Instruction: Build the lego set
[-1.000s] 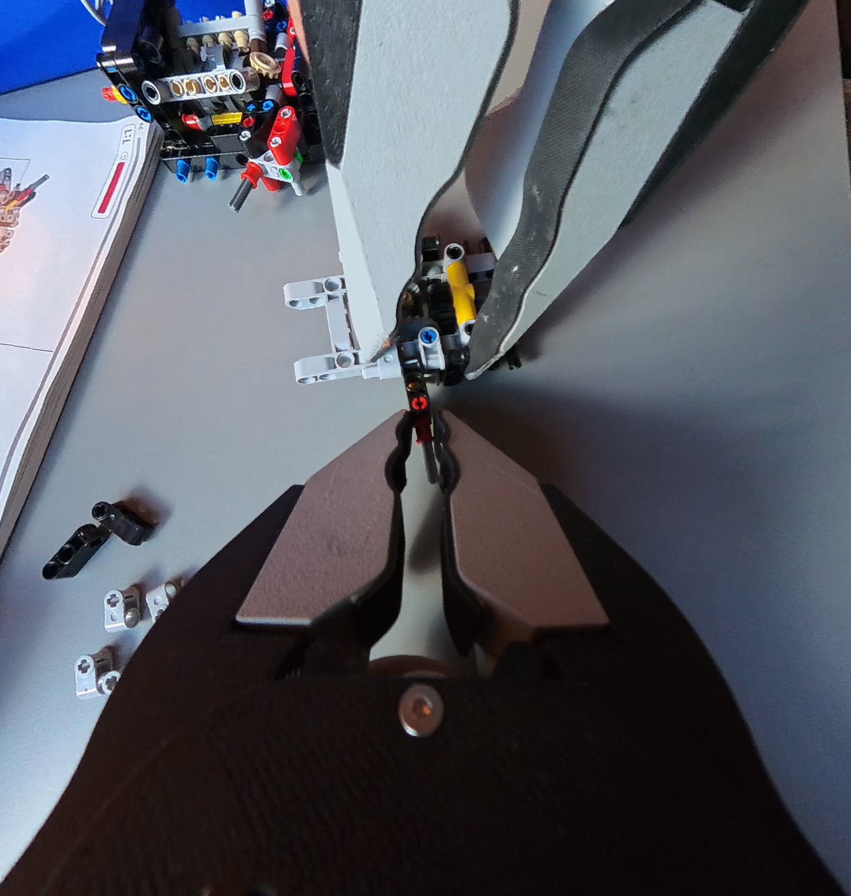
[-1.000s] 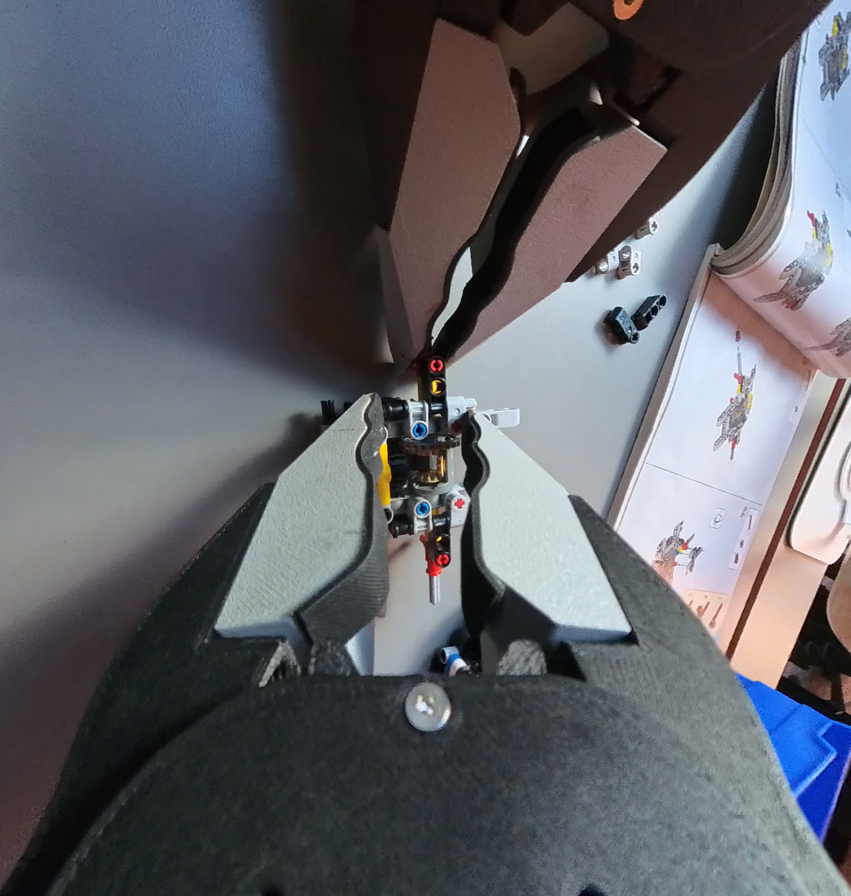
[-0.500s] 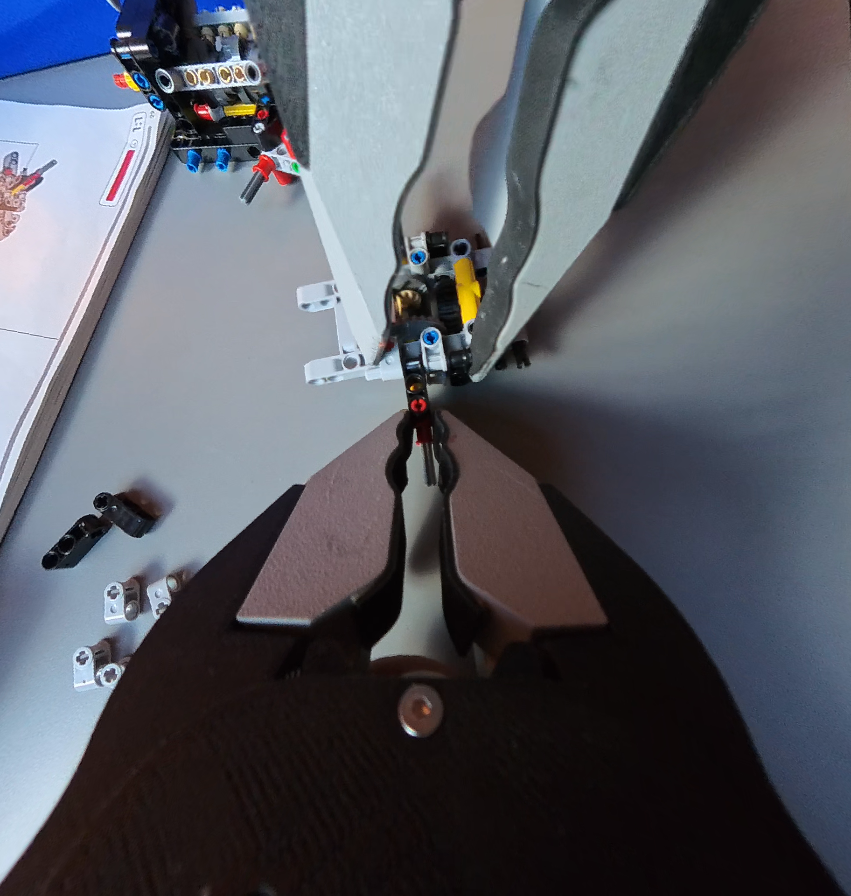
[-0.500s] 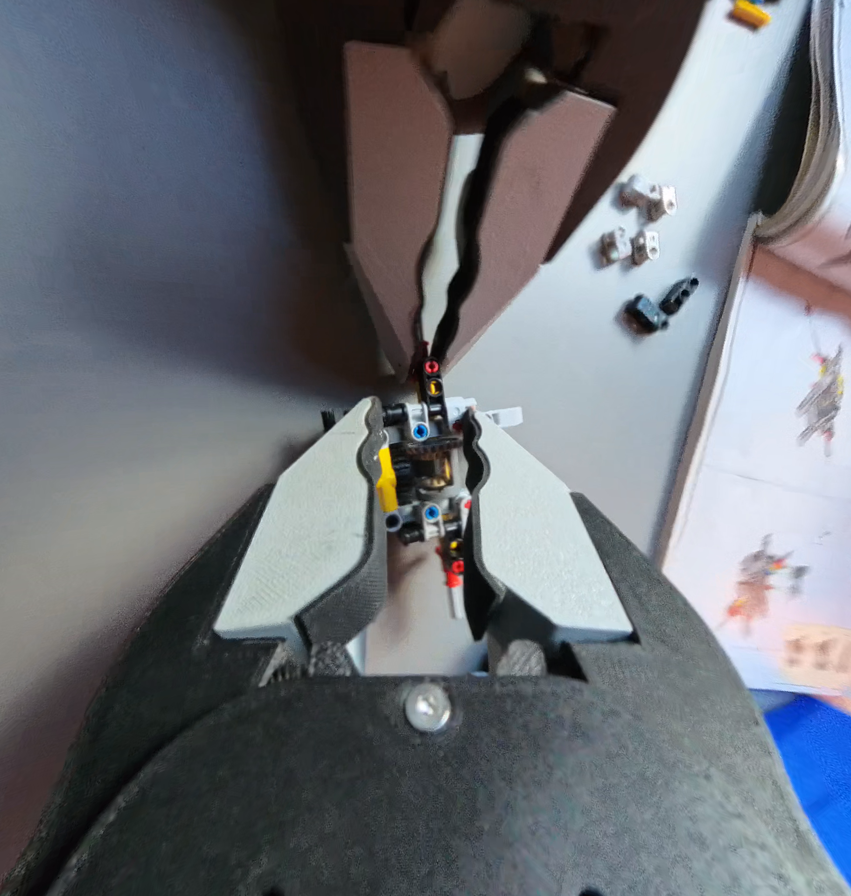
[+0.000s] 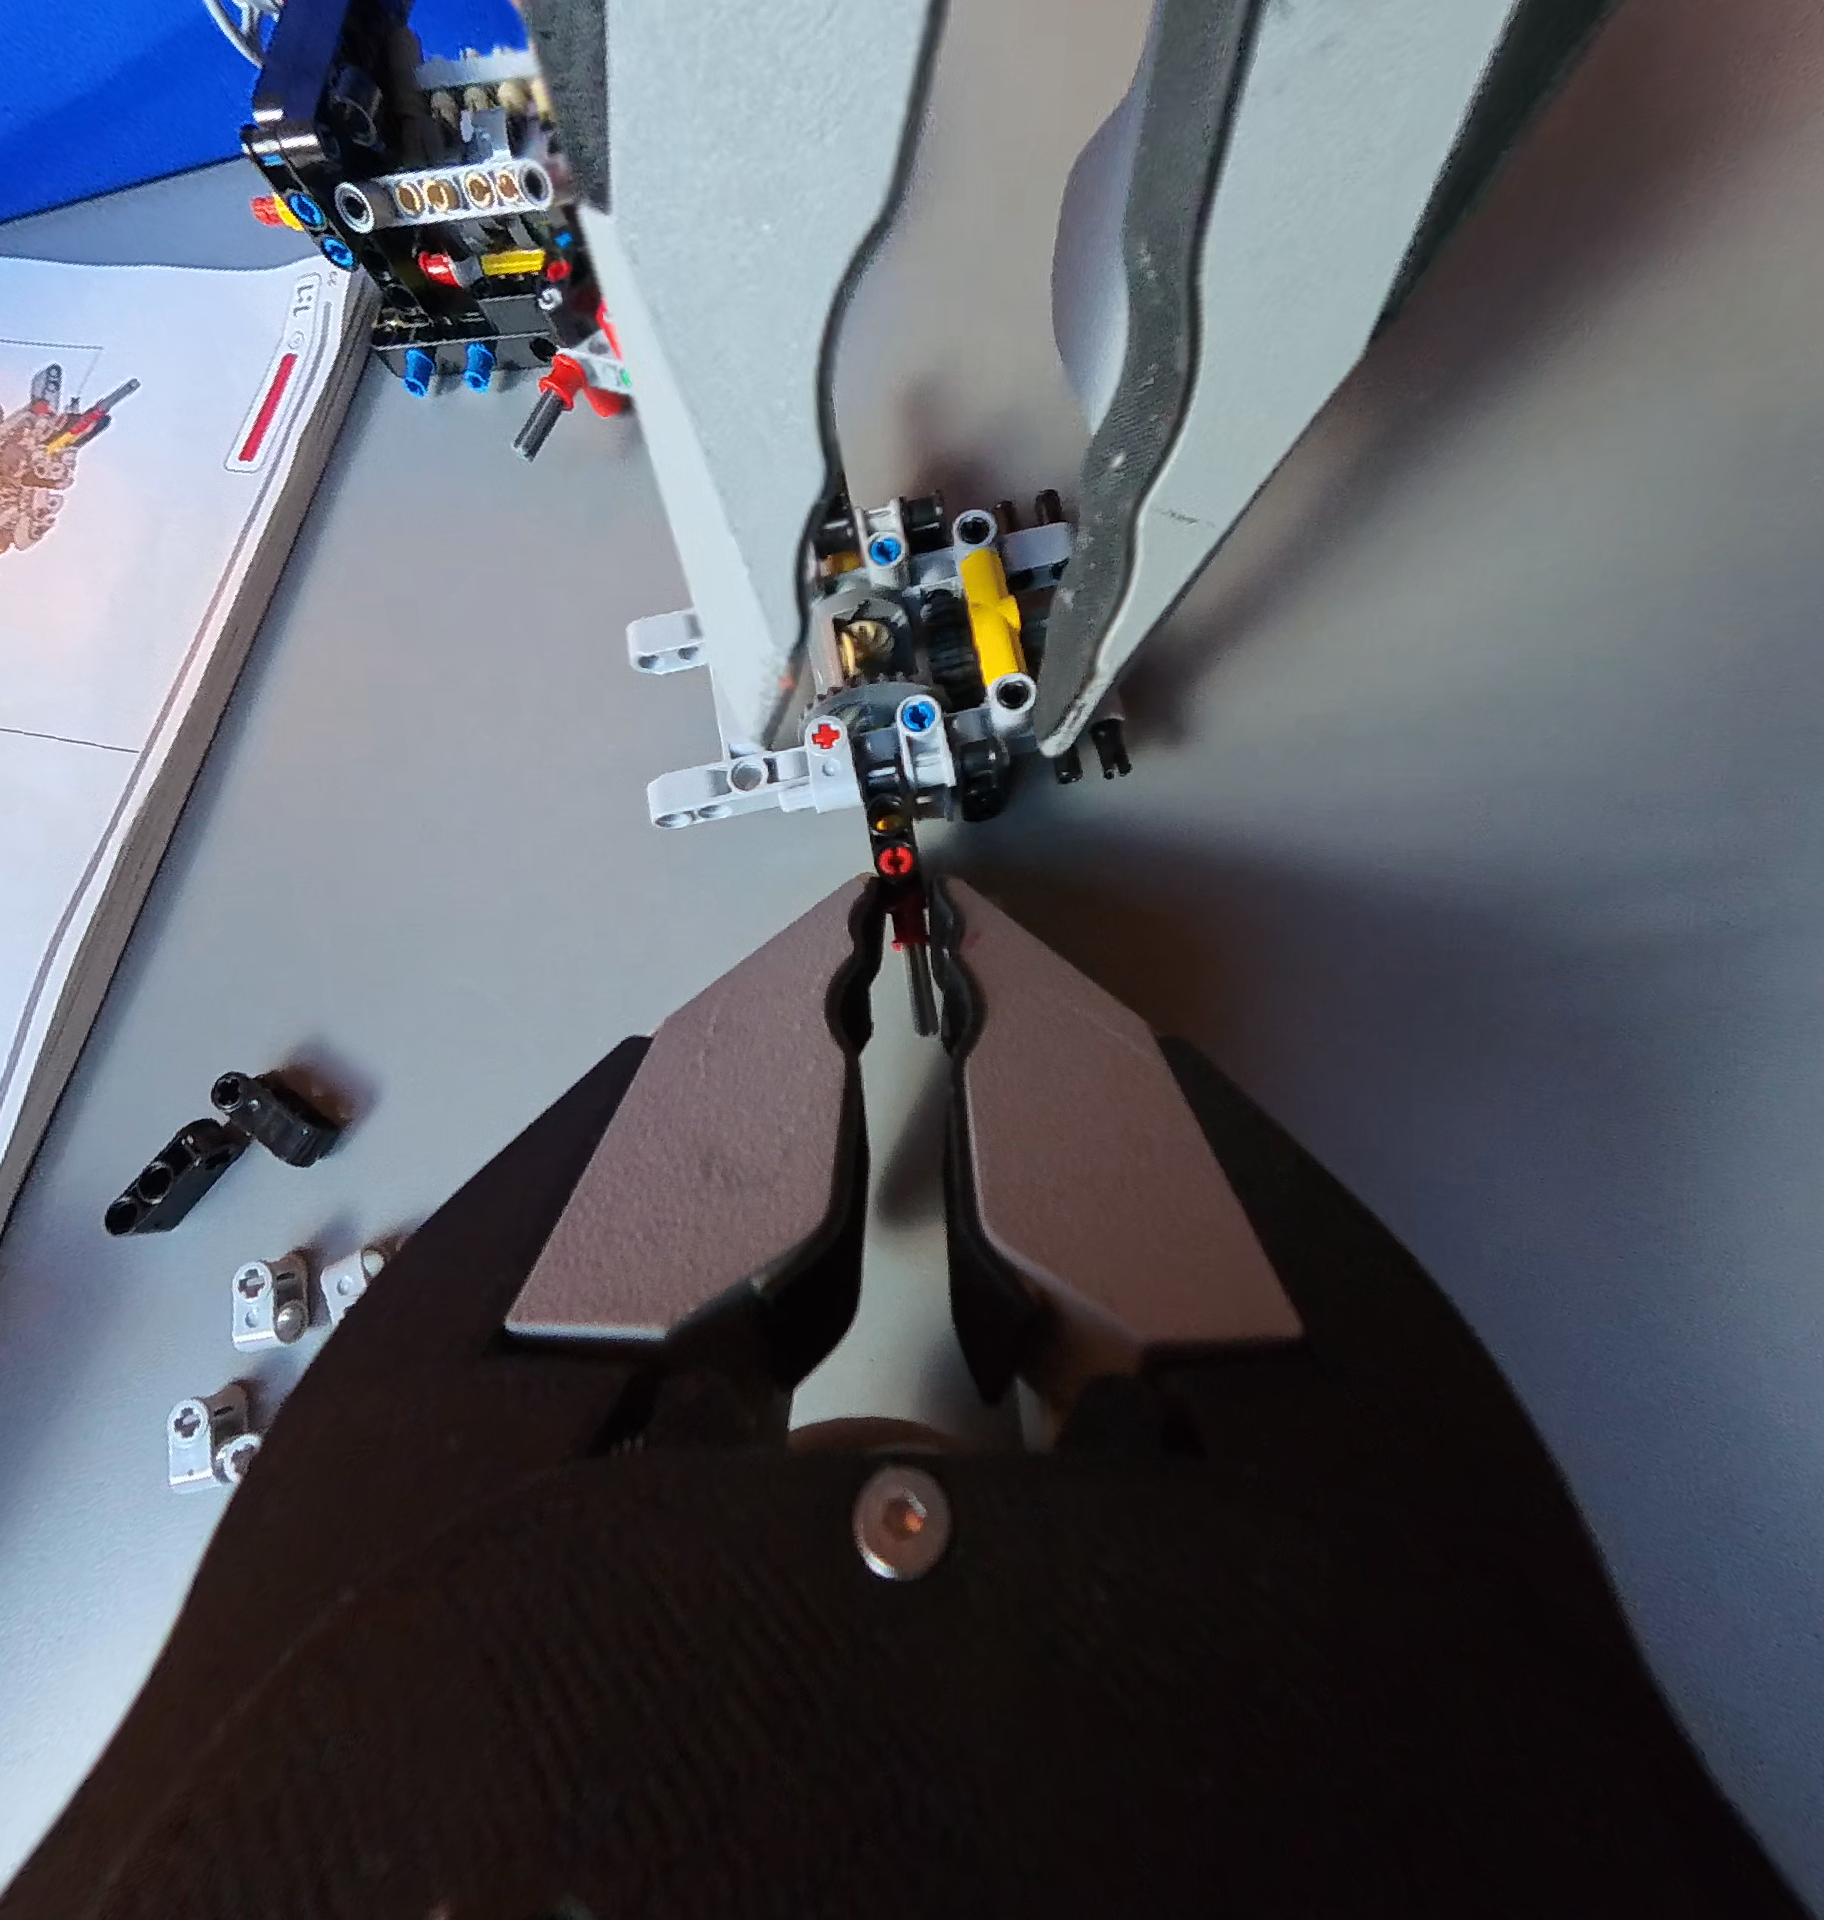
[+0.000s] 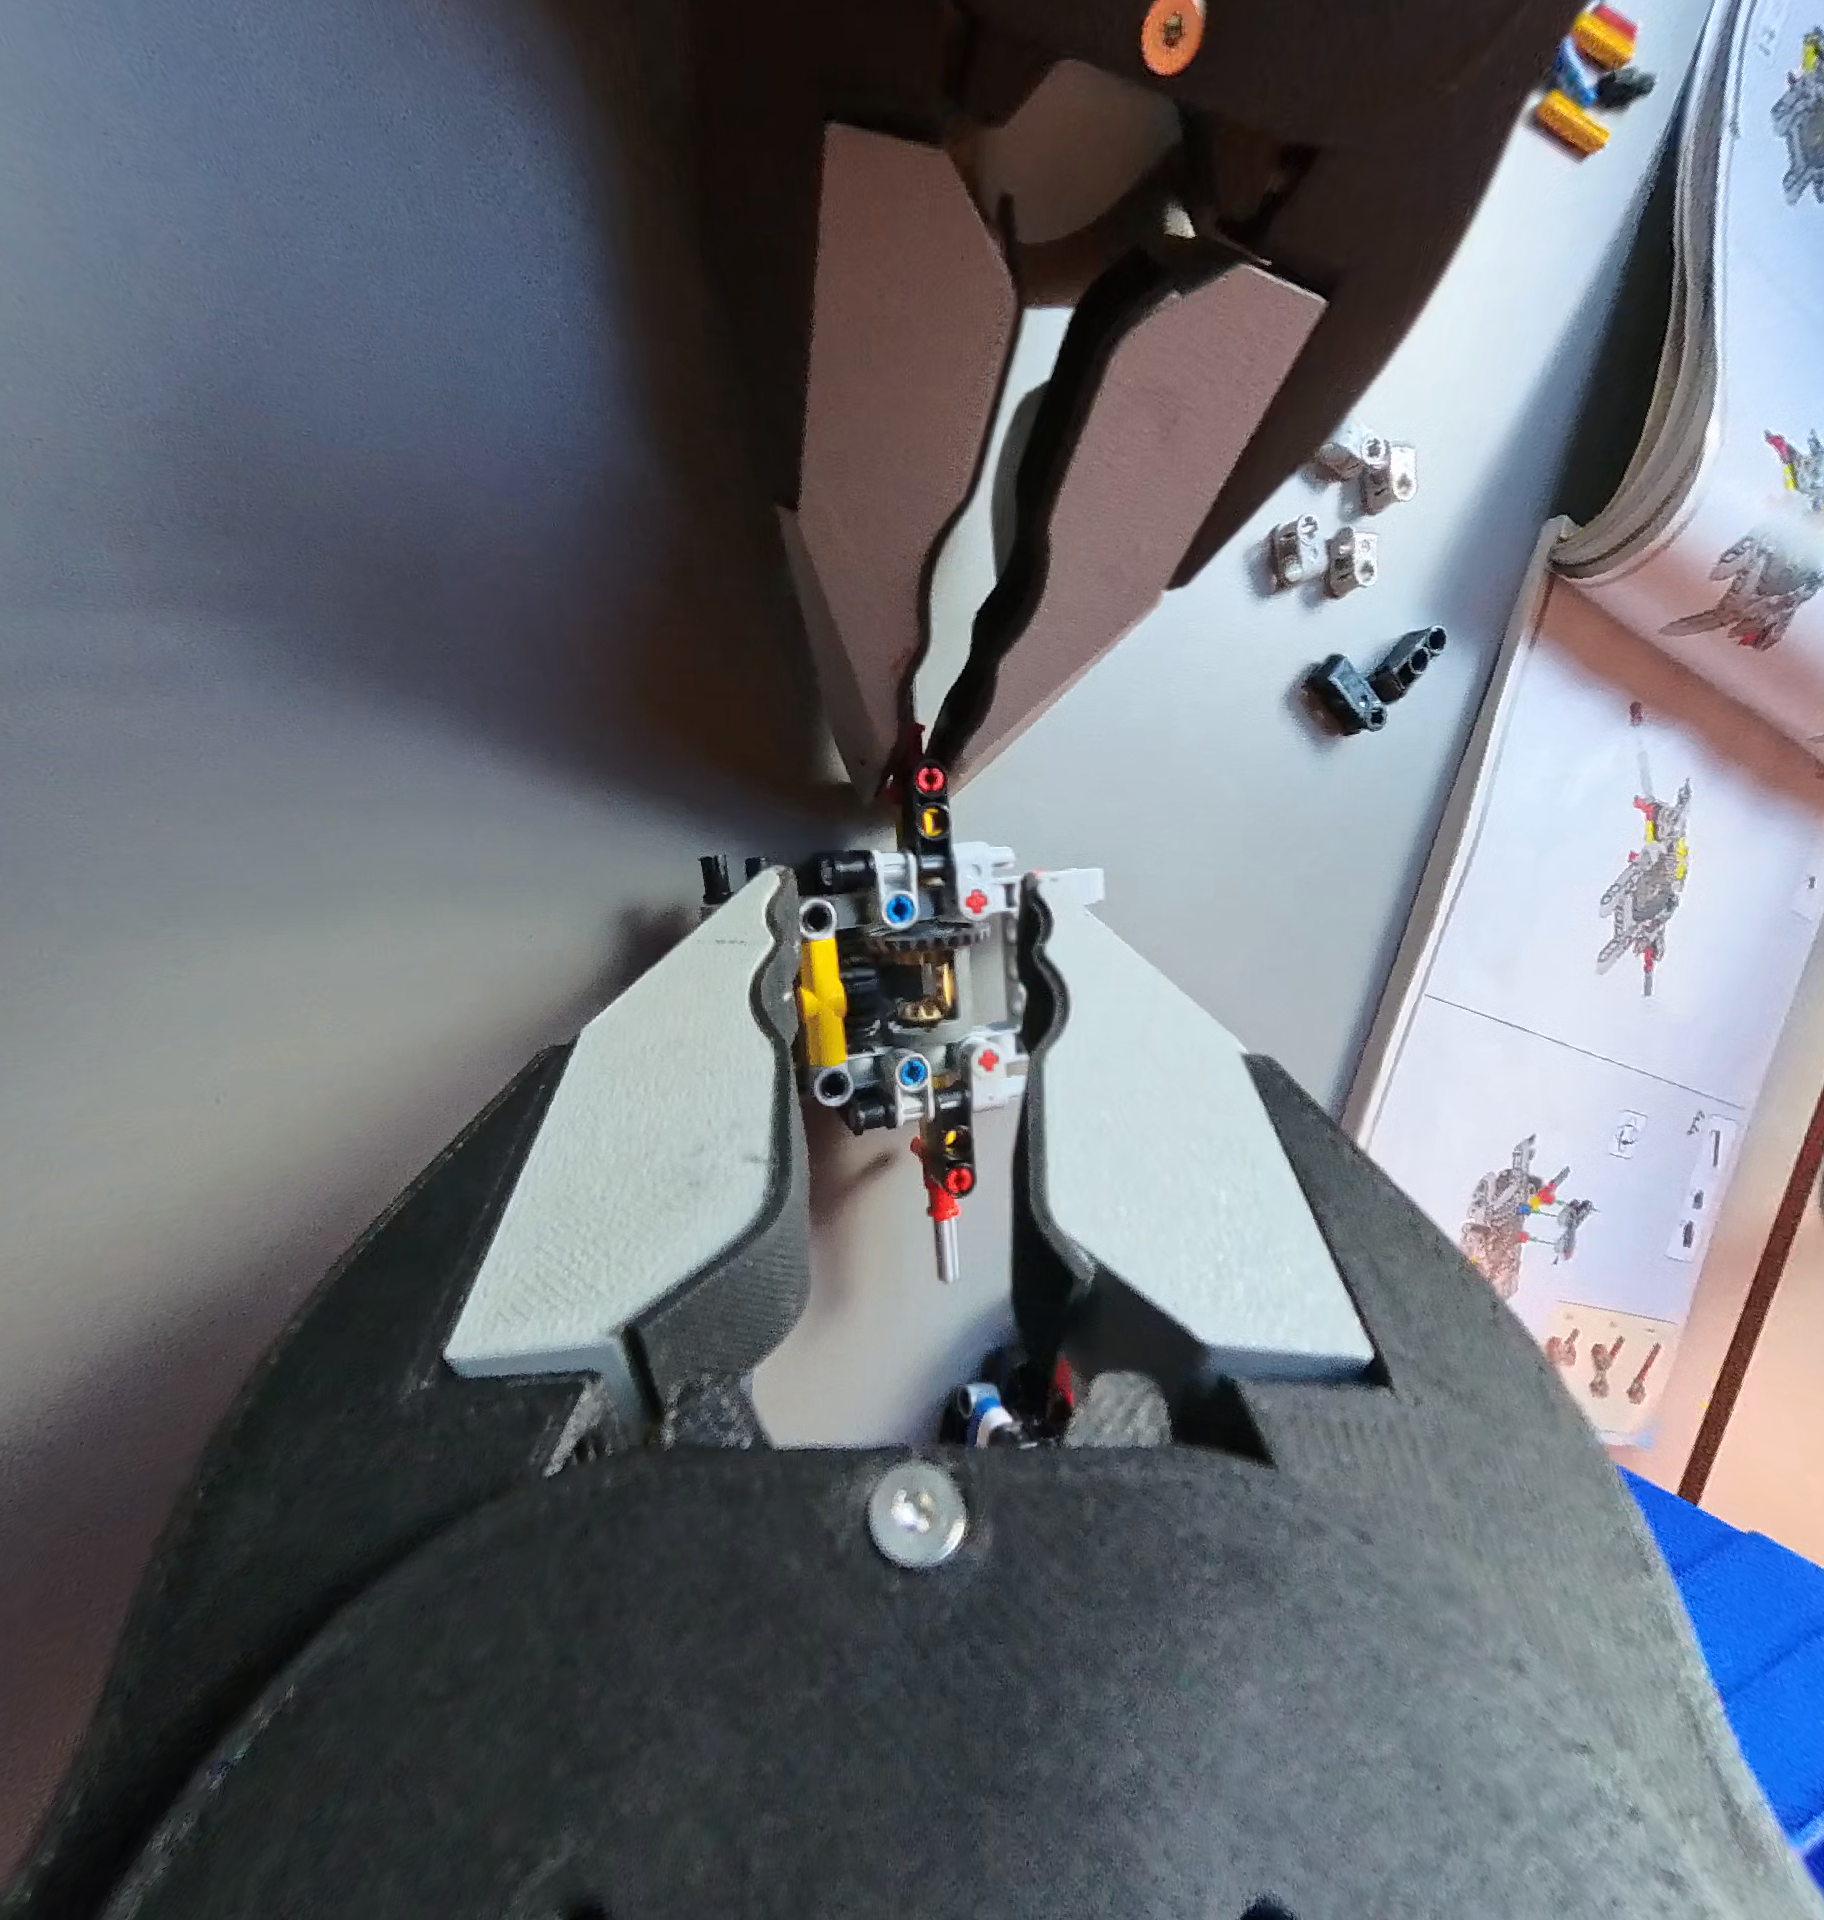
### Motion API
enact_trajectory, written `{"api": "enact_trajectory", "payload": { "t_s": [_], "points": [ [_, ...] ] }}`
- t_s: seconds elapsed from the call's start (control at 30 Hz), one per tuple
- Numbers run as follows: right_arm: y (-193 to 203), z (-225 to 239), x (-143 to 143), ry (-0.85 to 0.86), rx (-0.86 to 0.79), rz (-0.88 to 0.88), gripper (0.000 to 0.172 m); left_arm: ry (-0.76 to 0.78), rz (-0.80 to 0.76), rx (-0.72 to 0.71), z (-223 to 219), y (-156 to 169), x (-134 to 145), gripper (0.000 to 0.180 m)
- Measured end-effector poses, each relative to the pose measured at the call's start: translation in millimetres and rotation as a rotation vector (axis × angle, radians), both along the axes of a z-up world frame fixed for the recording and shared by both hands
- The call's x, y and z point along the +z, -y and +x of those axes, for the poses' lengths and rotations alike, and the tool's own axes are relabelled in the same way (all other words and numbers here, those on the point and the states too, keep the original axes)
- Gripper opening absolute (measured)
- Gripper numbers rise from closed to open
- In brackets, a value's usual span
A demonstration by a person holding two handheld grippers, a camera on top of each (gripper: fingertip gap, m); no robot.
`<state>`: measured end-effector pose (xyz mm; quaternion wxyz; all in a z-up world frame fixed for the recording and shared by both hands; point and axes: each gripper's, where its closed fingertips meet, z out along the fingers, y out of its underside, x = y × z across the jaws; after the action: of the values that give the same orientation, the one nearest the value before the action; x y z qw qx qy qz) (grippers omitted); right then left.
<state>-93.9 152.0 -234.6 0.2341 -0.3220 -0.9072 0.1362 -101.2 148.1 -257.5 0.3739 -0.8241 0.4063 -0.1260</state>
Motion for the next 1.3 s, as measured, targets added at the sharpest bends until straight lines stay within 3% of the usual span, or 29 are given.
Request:
{"api": "enact_trajectory", "payload": {
  "t_s": [0.1,0.33,0.47,0.57,0.97,1.3],
  "points": [
    [4.0,3.0,-2.6,0.013,0.024,0.033,0.031,0.004,-0.003,-0.002,0.2,0.2,0.1,0.006],
    [-0.3,1.7,-4.6,0.07,0.02,0.033,0.029,0.001,-0.001,0.002,-0.5,0.0,0.1,0.007],
    [3.0,0.0,-4.8,0.094,0.039,0.024,0.04,0.003,-0.001,-0.009,0.7,1.2,0.2,0.007],
    [2.3,-0.9,-6.0,0.123,0.037,0.007,0.031,0.0,0.001,-0.009,0.6,1.2,0.2,0.006],
    [0.8,-3.6,-7.1,0.136,0.065,0.066,0.031,-0.002,-0.001,-0.003,-0.3,0.8,0.0,0.006],
    [0.9,-4.1,-7.3,0.152,-0.012,-0.008,0.03,0.006,-0.018,0.026,-1.7,0.0,-0.3,0.005]
  ]
}}
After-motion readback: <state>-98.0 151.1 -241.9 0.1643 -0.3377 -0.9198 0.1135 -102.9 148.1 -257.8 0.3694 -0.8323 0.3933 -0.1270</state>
